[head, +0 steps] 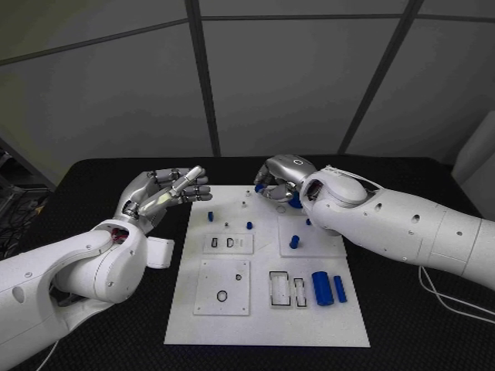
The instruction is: Assemble the parts on the task board
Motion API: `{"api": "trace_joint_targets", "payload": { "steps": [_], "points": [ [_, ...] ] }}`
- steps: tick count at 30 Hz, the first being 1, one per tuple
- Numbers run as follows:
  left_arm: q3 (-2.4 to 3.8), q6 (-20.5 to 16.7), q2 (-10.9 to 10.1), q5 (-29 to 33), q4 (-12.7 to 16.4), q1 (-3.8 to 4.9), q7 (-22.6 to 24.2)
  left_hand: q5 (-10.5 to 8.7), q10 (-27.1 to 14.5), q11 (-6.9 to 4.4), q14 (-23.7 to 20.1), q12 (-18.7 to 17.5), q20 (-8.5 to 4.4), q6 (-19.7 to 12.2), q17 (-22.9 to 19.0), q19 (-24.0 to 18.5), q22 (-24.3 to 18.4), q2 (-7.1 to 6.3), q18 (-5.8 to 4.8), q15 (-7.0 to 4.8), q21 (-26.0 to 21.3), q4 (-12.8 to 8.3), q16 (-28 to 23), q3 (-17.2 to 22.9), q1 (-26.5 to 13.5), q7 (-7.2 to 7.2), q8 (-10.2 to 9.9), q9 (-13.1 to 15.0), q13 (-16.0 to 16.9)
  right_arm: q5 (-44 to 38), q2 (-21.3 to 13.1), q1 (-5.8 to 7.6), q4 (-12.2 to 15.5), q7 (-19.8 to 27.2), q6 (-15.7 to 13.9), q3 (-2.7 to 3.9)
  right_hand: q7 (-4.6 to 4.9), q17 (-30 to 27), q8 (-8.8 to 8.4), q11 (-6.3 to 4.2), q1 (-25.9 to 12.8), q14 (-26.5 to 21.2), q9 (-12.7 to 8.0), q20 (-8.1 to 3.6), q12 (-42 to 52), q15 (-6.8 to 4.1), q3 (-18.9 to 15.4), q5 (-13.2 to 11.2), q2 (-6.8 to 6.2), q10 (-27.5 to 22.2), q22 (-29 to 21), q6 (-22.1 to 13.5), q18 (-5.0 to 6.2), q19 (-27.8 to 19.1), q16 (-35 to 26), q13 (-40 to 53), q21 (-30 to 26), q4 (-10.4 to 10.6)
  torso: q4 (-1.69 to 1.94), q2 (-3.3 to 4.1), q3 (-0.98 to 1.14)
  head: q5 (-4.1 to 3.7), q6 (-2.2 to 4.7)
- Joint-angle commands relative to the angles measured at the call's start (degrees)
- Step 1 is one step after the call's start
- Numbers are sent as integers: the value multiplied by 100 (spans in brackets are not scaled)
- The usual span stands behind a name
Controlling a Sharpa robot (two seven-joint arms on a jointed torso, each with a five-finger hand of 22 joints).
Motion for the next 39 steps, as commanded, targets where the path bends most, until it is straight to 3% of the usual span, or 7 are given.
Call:
{"api": "trace_joint_targets", "payload": {
  "steps": [1,10,21,39],
  "points": [
    [4,66,4,-41,20,7,9,-13,-30,15,-34,-20,11,-5,8,34,-5,19,-65,22,3,-33,-20,-13,37,44,-30,-7,-8,-19,86,35,-100,-32,-113,4,-16,9,20,15,-2,187,10,-1,-20,-39,23,-32,-57,34,9,41,-54,23,10,-6,26,-1,28,35,-6,-4,13],
    [4,60,2,-40,34,10,7,-13,-30,16,-37,-23,12,-5,9,32,-6,21,-65,24,0,-34,-26,-15,35,44,-32,-7,-8,-20,256,70,-270,-49,-45,3,-14,13,11,17,-19,185,8,0,-24,-37,42,-46,-68,28,7,36,-53,17,16,-8,27,16,67,61,-15,-8,32],
    [5,60,1,-40,57,13,3,-13,-30,16,-37,-23,12,-5,9,32,-6,21,-65,24,0,-34,-26,-15,35,44,-32,-7,-8,-20,440,87,-471,-36,176,2,-15,19,6,17,-22,186,7,1,-27,-36,49,-50,-76,23,12,32,-54,18,21,-9,30,19,46,74,-1,35,18],
    [5,53,-2,-40,55,15,-1,-14,-32,17,-39,-29,14,-5,12,29,-9,24,-66,26,-4,-36,-36,-20,31,45,-37,-6,-8,-20,515,90,-549,-74,489,1,-14,20,-6,22,-45,185,5,5,-29,-30,67,-60,-101,11,-2,22,-52,4,27,-12,26,39,49,88,5,65,5]
  ]
}}
